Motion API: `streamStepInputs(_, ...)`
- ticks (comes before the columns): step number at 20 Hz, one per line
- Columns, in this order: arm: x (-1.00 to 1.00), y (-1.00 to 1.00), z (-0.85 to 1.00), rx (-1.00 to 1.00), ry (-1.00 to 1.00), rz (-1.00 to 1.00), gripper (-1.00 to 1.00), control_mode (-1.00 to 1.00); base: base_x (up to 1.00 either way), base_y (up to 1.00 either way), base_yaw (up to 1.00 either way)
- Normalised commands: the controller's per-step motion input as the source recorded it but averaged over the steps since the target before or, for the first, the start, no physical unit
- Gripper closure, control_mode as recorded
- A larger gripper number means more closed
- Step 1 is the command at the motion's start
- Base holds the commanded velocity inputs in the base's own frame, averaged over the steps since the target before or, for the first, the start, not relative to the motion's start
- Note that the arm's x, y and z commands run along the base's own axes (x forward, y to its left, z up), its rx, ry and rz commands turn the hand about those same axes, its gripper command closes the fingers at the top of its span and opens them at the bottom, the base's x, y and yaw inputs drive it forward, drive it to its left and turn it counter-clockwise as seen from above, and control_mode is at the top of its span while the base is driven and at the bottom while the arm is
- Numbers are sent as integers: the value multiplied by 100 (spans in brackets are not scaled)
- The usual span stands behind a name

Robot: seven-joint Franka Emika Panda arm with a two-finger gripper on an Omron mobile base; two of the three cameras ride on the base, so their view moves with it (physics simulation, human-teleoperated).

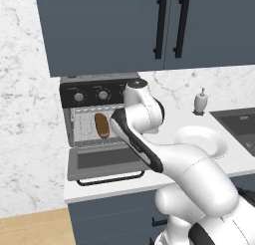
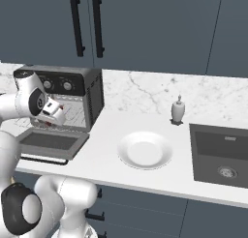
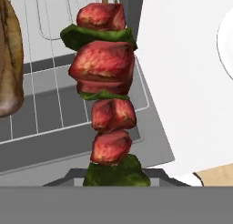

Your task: Pick up the kebab skewer and baguette bread, and place them inside the toaster oven. Close the toaster oven door and start by setting the timer.

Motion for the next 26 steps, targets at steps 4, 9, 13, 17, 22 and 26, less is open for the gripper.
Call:
streamStepInputs(4,14,5,-10,0,0,4,100,-100,0,0,0)
streamStepInputs(9,29,0,-11,0,0,1,100,-100,0,0,0)
streamStepInputs(13,18,9,-17,2,0,0,100,-100,0,0,0)
streamStepInputs(17,17,4,-14,2,0,0,100,-100,0,0,0)
streamStepInputs(22,18,1,-22,0,1,1,100,-100,0,0,0)
streamStepInputs(26,2,0,-28,0,1,1,100,-100,0,0,0)
